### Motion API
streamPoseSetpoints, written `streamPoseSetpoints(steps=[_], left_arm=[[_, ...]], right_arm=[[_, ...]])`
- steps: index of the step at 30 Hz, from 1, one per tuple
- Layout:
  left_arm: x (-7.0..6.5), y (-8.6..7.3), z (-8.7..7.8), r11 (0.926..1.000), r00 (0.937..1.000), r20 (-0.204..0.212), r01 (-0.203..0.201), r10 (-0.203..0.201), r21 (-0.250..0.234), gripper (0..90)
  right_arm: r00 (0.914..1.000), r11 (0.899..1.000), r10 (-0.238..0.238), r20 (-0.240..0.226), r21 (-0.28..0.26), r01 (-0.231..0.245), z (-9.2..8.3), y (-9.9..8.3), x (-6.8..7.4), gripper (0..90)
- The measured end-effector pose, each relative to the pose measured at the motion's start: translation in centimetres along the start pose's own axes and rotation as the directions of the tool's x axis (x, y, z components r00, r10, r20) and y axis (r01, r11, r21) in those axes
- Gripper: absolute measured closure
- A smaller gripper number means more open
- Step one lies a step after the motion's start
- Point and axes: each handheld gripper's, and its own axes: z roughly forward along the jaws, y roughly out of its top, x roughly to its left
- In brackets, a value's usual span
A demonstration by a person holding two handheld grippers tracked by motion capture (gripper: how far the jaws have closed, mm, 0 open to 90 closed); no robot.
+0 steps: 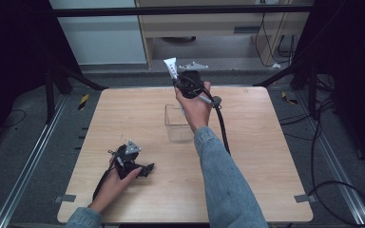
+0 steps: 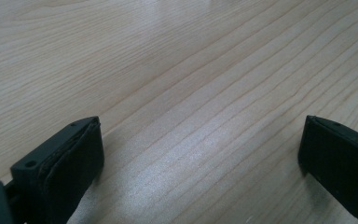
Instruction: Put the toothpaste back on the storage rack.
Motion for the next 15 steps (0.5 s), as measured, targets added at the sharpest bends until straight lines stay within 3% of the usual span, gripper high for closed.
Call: streamPoseSetpoints(steps=[15], left_arm=[[0.0,0.0,0.0,1.0,1.0,0.0,0.002,-0.002,-0.003,0.0]], right_arm=[[0.9998,1.0,0.005,-0.019,0.009,-0.005,1.1,-1.3,0.6,77.8]])
